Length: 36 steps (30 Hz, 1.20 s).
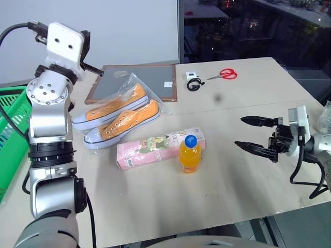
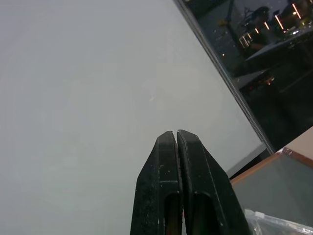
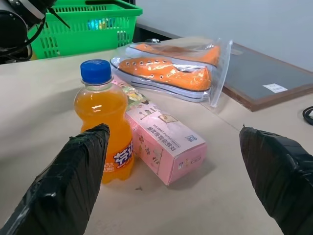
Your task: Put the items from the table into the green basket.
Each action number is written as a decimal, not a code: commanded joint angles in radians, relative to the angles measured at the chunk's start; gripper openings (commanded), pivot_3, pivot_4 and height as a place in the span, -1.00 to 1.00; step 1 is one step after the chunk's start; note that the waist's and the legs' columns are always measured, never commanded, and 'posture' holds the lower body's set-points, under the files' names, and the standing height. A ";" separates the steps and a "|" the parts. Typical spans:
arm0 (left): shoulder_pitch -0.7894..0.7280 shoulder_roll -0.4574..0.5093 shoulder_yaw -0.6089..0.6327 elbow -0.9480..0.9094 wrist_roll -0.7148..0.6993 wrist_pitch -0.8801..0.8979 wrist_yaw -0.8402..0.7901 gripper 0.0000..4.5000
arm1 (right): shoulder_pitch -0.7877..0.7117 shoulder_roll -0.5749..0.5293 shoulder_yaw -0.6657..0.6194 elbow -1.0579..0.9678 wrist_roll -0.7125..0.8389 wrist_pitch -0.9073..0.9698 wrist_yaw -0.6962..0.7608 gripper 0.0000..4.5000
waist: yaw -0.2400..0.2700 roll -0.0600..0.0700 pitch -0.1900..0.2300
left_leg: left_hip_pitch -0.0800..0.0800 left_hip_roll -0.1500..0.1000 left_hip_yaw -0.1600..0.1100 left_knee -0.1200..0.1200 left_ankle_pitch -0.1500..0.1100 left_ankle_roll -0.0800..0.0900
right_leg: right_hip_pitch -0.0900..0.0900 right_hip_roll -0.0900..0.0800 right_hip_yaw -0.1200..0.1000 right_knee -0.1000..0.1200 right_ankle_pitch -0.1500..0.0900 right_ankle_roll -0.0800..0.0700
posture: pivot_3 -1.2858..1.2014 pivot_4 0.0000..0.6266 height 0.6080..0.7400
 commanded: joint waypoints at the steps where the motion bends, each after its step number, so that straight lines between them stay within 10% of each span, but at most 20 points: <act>1: 0.058 0.026 0.032 -0.062 -0.036 0.001 -0.037 -0.97 | -0.007 -0.007 -0.020 -0.023 -0.002 -0.023 -0.003 1.00 | -0.002 0.001 -0.002 | 0.000 0.000 0.000 0.000 0.000 0.000 | 0.000 0.000 0.000 0.000 0.000 0.000 | 0.05 -1.00 1.00; 5: 0.216 0.052 0.062 -0.146 -0.071 0.033 -0.093 -0.97 | 0.000 -0.008 -0.020 -0.029 0.000 -0.020 -0.004 1.00 | -0.017 0.002 -0.004 | 0.000 0.000 0.000 0.000 0.000 0.000 | -0.001 0.000 0.001 0.001 0.000 0.000 | 0.06 -1.00 1.00; 8: 0.354 0.065 0.089 -0.243 -0.107 0.074 -0.143 -0.62 | 0.001 -0.010 -0.020 -0.025 -0.001 -0.021 0.001 1.00 | -0.022 0.002 -0.004 | 0.000 0.001 0.000 0.000 0.000 0.000 | -0.001 0.000 0.002 0.001 0.000 0.000 | 0.06 -1.00 1.00; 16: 0.738 0.044 0.159 -0.510 -0.331 0.178 -0.336 0.93 | -0.025 -0.010 0.004 0.010 -0.014 -0.024 0.027 1.00 | -0.016 0.003 -0.008 | 0.000 0.003 0.002 0.000 -0.001 0.002 | -0.001 0.000 0.004 0.001 0.000 0.000 | 0.10 -1.00 1.00; 36: 1.018 -0.048 0.216 -0.540 -0.386 0.190 -0.349 0.93 | 0.011 -0.009 0.004 -0.003 -0.017 -0.020 0.029 1.00 | 0.008 0.005 -0.014 | 0.002 0.005 0.005 0.001 -0.002 0.004 | 0.001 0.004 0.004 0.001 0.002 -0.003 | 0.08 -1.00 1.00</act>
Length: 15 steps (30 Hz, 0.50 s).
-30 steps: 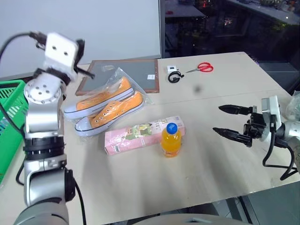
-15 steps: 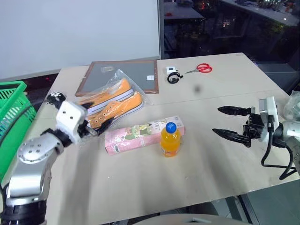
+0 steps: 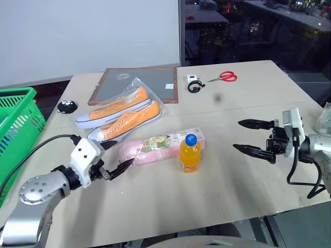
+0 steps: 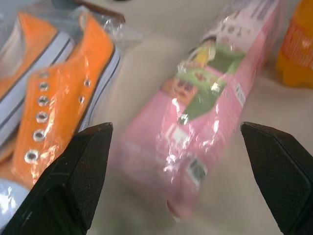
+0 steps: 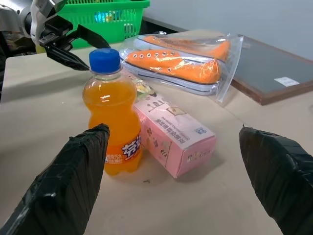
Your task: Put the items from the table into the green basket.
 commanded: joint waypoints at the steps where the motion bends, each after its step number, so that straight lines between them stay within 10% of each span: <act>1: -0.004 -0.041 0.067 0.031 -0.016 0.014 0.082 0.93 | 0.012 -0.009 -0.035 -0.047 0.014 -0.016 -0.005 1.00 | 0.000 -0.001 -0.001 | 0.000 0.000 0.000 0.000 0.000 0.000 | 0.000 0.000 0.000 0.000 0.000 0.000 | 0.08 -1.00 1.00; 15: 0.016 -0.131 0.073 0.046 0.010 0.002 0.219 0.93 | 0.025 -0.008 -0.042 -0.061 0.022 -0.014 -0.020 1.00 | -0.001 0.000 -0.008 | 0.001 0.000 0.001 0.000 0.000 0.000 | 0.000 0.000 0.000 0.000 0.000 0.000 | 0.07 -1.00 1.00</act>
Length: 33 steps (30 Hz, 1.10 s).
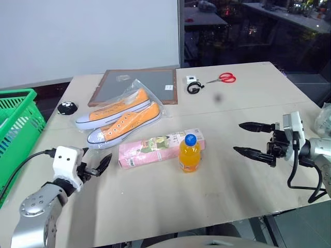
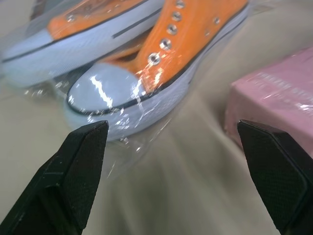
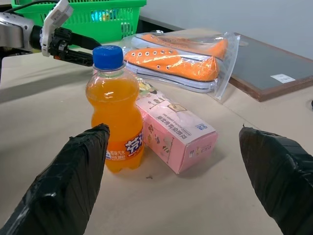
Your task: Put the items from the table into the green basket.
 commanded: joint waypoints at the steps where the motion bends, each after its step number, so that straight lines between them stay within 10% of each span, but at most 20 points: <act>1: 0.009 -0.002 0.005 -0.087 -0.049 -0.031 -0.038 0.93 | -0.002 -0.008 -0.034 -0.035 0.018 -0.014 0.001 1.00 | 0.000 0.000 0.000 | 0.000 0.000 0.000 0.000 0.000 0.000 | 0.000 0.000 0.000 0.000 0.000 0.000 | 0.07 -1.00 1.00; 12: 0.093 0.137 -0.188 -0.301 -0.157 0.019 -0.317 0.93 | 0.054 -0.014 -0.047 -0.079 0.036 0.002 -0.001 1.00 | 0.000 0.004 -0.002 | 0.001 0.001 0.004 0.000 0.000 0.000 | 0.001 0.001 0.002 0.000 -0.005 0.000 | 0.05 -1.00 1.00; 19: -0.138 0.073 -0.471 -0.215 -0.083 0.014 -0.295 0.93 | 0.165 -0.021 -0.081 -0.171 0.051 0.021 -0.031 1.00 | -0.019 0.007 -0.004 | 0.004 0.007 0.012 0.005 0.000 0.001 | 0.010 0.002 0.000 -0.001 -0.004 0.001 | -0.02 -1.00 1.00; 33: -0.355 -0.074 -0.645 0.094 0.029 -0.120 -0.314 0.93 | 0.396 -0.031 -0.240 -0.389 0.130 0.091 -0.150 1.00 | -0.106 0.009 -0.005 | 0.003 0.011 0.019 0.007 -0.001 0.002 | 0.011 0.007 0.007 -0.001 -0.004 0.002 | -0.15 -1.00 1.00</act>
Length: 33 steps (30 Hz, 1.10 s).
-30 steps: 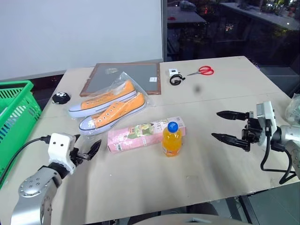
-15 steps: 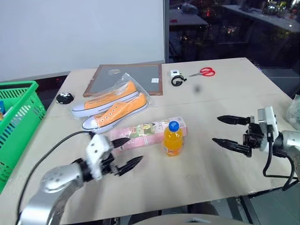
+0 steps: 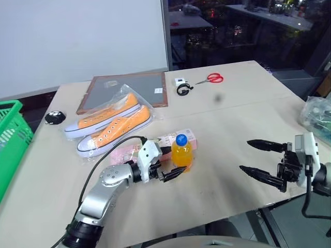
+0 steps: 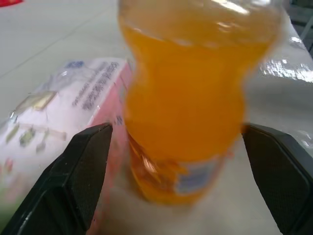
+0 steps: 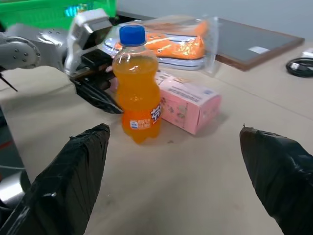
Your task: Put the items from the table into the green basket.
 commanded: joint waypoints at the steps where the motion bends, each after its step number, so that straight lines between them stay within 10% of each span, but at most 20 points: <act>1: -0.028 -0.026 -0.019 0.041 0.009 -0.040 -0.008 0.93 | 0.017 -0.010 -0.051 -0.055 0.031 0.002 -0.019 1.00 | -0.015 0.000 0.000 | 0.000 0.000 0.000 0.000 0.000 0.000 | 0.000 0.000 0.000 0.000 0.000 0.000 | -0.15 -1.00 1.00; 14: -0.048 -0.099 0.015 0.085 -0.003 -0.050 0.039 0.93 | 0.002 -0.021 -0.044 -0.067 0.057 0.010 -0.034 1.00 | -0.055 0.000 0.000 | -0.001 0.000 0.000 0.003 -0.001 0.001 | 0.000 0.000 0.001 0.000 0.003 0.006 | -0.15 -1.00 1.00; 33: -0.032 0.004 0.501 -0.177 -0.265 0.152 0.304 0.93 | -0.282 0.001 0.156 0.117 0.004 -0.023 0.050 1.00 | 0.015 -0.005 0.004 | 0.000 0.001 -0.003 0.005 -0.001 0.002 | -0.002 -0.001 -0.001 -0.002 0.004 0.006 | 0.01 -1.00 1.00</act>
